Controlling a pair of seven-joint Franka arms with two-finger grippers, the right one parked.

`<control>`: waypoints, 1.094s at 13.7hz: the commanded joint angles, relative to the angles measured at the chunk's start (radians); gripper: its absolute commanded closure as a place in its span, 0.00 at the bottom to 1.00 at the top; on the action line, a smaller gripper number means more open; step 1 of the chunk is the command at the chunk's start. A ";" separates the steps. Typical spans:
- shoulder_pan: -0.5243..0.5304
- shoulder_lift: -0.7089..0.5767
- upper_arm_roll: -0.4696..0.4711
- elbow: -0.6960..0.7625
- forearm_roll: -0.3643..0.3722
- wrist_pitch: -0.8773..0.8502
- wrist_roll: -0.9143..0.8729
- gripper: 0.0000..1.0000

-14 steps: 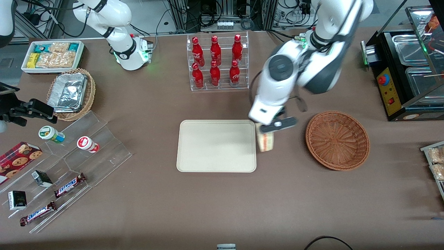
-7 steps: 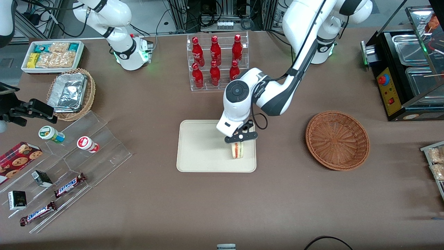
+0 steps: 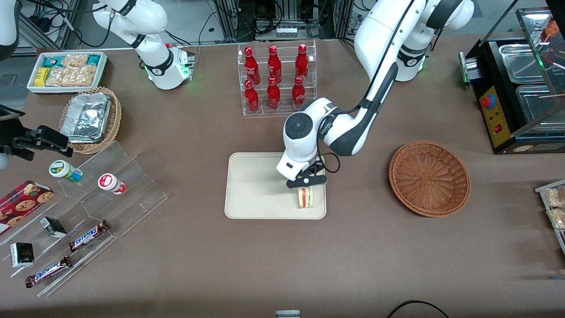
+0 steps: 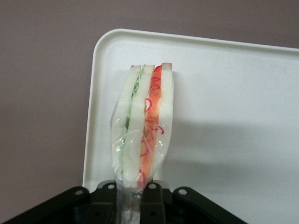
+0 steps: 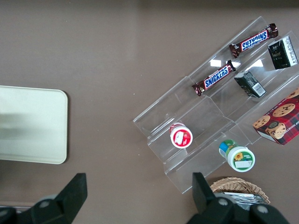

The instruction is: Place sandwich from basket to tray

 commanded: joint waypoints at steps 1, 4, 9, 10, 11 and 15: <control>-0.012 0.016 0.009 0.011 0.019 0.015 -0.004 0.96; -0.016 0.022 0.009 0.011 0.016 0.024 -0.021 0.96; -0.032 0.022 0.009 0.016 0.019 0.026 -0.017 0.00; -0.032 0.014 0.009 0.020 0.019 0.025 -0.017 0.00; -0.027 0.001 0.009 0.025 0.019 0.017 -0.017 0.00; 0.035 -0.204 0.015 0.027 0.007 -0.179 -0.003 0.00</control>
